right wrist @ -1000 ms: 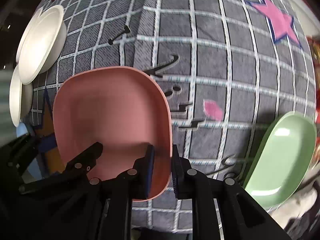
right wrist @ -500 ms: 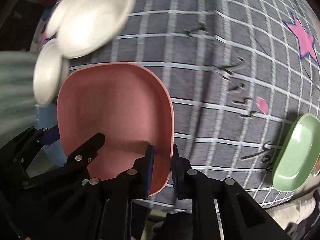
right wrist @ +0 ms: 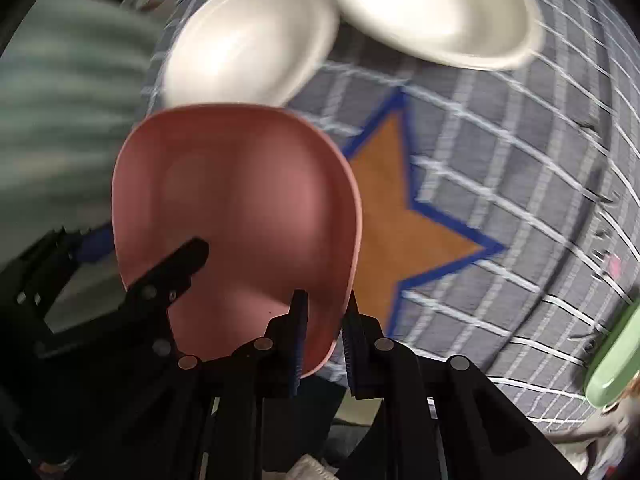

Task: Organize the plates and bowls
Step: 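Carry the pink plate onto the blue plate and open the right tool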

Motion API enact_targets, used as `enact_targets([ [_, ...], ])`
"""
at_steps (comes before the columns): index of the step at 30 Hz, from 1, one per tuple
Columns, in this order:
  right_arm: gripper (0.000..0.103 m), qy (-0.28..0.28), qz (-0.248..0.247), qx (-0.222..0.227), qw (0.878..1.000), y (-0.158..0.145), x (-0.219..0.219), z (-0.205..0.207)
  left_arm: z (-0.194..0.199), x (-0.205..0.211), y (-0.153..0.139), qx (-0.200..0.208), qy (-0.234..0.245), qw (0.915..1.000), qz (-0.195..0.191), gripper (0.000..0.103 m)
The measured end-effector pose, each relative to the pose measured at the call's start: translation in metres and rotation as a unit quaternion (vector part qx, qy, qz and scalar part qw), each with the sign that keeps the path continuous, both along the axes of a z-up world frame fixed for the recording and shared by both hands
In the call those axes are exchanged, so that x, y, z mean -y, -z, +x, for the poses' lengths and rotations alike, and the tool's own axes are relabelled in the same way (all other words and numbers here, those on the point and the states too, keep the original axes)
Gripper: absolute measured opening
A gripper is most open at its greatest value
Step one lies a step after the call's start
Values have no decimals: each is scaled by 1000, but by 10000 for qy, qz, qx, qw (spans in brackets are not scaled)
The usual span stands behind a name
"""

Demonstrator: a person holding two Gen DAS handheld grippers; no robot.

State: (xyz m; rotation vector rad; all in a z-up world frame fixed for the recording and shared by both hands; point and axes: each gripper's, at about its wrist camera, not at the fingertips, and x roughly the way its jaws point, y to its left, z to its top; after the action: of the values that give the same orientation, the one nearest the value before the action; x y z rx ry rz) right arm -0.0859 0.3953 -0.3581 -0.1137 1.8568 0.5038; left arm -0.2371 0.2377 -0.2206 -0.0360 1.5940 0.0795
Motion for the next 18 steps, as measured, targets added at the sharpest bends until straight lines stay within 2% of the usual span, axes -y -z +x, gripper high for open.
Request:
enact_targets([
  [6, 19, -299, 151, -340, 9989, 4, -39, -10, -14, -28, 9, -36, -131, 9999, 61, 56],
  [8, 19, -343, 141, -411, 9985, 9, -45, -13, -8, -26, 22, -45, -100, 9999, 84, 56],
  [11, 19, -342, 79, -451, 9984, 20, -47, -34, -20, -49, 23, -31, -50, 9999, 95, 56],
  [14, 19, -331, 4, -447, 9985, 27, -55, -32, -17, -58, 36, -4, -53, 10000, 60, 56],
  [16, 19, -311, -33, -427, 9986, 35, -66, -52, -28, -76, 33, 19, -55, 10000, 65, 56],
  [17, 19, -300, -43, -425, 9986, 34, -68, -51, -28, -83, 38, 16, -63, 9999, 123, 59],
  [18, 19, -289, -49, -415, 9987, 36, -71, -54, -39, -94, 28, 7, -71, 9999, 152, 61],
])
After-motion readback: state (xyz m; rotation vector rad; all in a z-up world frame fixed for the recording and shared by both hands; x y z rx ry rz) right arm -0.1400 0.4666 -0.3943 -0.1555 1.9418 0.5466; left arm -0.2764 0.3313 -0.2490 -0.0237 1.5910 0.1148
